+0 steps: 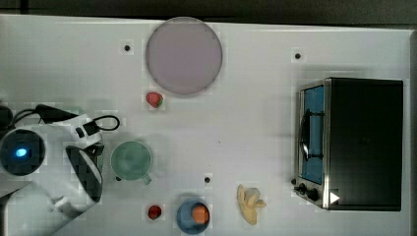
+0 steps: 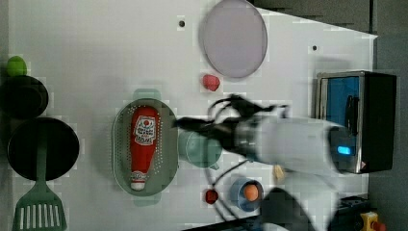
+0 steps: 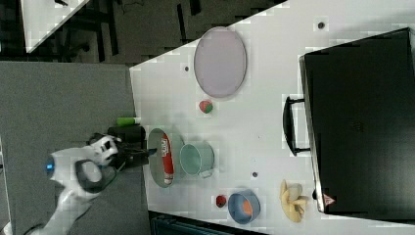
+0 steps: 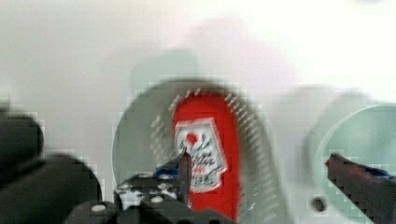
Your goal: Pick Ketchup from the table and place it in strainer.
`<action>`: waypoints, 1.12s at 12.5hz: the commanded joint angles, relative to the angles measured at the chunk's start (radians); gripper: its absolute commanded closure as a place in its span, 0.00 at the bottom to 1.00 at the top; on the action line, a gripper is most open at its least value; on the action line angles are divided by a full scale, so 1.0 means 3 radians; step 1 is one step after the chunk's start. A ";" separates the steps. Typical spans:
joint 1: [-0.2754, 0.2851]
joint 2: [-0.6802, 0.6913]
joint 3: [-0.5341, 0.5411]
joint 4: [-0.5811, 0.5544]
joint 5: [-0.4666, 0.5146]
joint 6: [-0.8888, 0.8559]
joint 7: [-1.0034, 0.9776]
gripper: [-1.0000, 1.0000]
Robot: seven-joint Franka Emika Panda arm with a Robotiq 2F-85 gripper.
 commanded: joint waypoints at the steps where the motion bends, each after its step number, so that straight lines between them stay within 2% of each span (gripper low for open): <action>1: -0.0346 -0.0699 -0.0146 0.0230 0.0141 -0.0539 0.0242 0.00; 5: -0.0480 -0.1313 -0.0732 0.0527 0.0499 -0.1746 0.0211 0.00; 8: -0.0483 -0.1507 -0.1224 0.0778 0.0509 -0.2369 0.0152 0.00; 11: -0.0485 -0.1542 -0.1546 0.0888 0.0447 -0.2553 -0.0089 0.00; 14: -0.0486 -0.1480 -0.1629 0.0886 0.0168 -0.2524 -0.0191 0.00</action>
